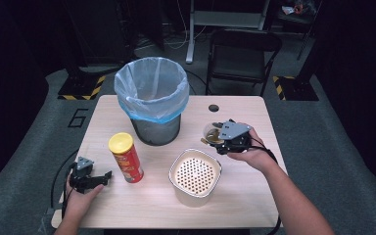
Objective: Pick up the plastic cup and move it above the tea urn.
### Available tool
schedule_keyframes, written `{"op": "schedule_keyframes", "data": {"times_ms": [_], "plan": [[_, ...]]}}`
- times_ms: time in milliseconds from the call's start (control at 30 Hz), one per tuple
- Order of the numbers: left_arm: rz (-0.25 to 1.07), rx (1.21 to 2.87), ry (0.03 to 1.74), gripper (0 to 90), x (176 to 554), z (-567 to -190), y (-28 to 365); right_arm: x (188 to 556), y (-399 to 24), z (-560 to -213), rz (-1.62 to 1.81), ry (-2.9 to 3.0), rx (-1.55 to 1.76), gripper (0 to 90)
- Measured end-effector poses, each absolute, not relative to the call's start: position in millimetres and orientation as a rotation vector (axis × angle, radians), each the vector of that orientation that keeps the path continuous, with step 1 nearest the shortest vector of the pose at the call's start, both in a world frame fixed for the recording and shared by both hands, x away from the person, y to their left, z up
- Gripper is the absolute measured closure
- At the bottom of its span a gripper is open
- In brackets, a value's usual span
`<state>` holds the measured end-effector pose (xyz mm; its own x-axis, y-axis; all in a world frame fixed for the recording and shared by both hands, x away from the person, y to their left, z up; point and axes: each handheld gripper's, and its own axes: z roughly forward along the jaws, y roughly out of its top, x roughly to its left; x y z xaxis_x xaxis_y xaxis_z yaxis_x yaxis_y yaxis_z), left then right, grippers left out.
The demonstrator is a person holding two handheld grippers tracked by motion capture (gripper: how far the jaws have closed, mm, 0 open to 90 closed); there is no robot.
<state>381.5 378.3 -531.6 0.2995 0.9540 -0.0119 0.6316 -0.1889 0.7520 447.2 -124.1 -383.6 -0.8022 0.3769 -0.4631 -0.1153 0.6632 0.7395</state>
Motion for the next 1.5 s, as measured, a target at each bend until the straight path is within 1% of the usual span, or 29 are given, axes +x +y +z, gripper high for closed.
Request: {"op": "schedule_keyframes", "data": {"times_ms": [600,900,1233,1500], "plan": [[0.626,1.911,1.411,13.6,381.5,-531.6,378.3,433.7,-111.1,-392.0,1.096,2.167,0.036,37.8],[0.626,1.911,1.411,13.7,381.5,-531.6,378.3,420.8,-103.4,-395.8,1.0,2.123,-0.084,38.1],[0.627,1.913,1.41,13.7,381.5,-531.6,378.4,404.2,-87.8,-402.7,0.752,2.002,-0.256,38.7],[0.624,1.914,1.412,13.7,381.4,-531.3,378.3,386.3,-73.7,-414.7,0.471,1.818,-0.455,39.3]]}}
